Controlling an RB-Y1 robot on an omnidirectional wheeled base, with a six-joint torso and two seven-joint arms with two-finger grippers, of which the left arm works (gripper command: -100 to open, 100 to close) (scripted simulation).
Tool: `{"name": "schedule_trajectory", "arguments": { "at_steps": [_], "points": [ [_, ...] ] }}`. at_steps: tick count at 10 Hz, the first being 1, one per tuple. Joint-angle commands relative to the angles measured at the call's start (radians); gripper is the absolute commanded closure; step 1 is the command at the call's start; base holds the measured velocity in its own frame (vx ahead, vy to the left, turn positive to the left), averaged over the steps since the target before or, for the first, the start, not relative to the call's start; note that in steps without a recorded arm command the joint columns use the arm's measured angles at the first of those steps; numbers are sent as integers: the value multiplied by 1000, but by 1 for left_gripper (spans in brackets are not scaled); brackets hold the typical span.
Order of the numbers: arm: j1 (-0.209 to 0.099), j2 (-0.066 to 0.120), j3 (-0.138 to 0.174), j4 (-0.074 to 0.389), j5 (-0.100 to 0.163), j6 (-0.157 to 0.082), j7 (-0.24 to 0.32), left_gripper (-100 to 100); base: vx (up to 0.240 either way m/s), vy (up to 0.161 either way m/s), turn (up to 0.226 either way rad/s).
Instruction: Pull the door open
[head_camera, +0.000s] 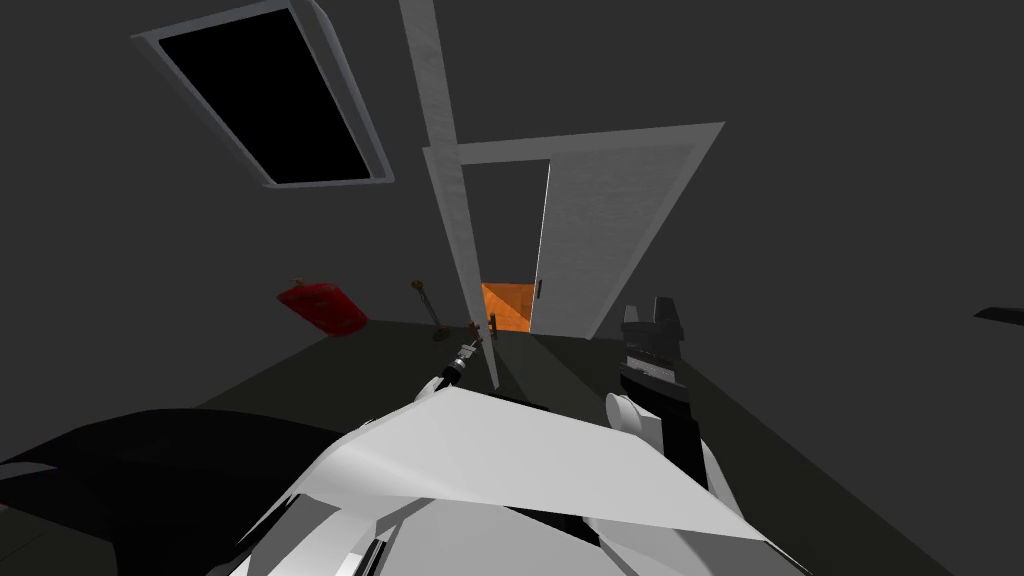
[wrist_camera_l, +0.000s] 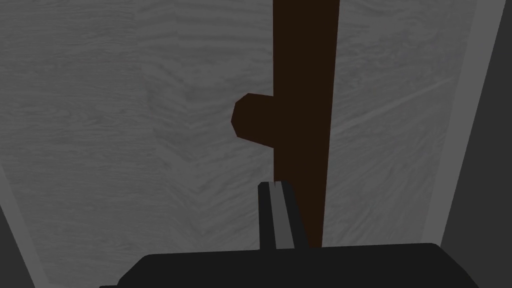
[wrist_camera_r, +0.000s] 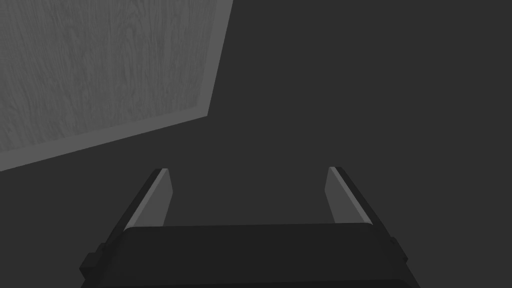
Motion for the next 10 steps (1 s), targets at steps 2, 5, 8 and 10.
{"name": "schedule_trajectory", "arguments": {
  "at_steps": [2, 5, 8, 10],
  "points": [
    [-28, 19, -7, 9, 5, -15, -2, -100, -47, 91, -53],
    [-44, 25, -81, 8, -8, -62, 13, -100, -91, 159, -111],
    [-54, 29, -130, 7, -17, -92, 22, -100, -67, 113, -64],
    [-61, 32, -166, 6, -24, -115, 30, -100, -108, 143, -106]
  ]
}}
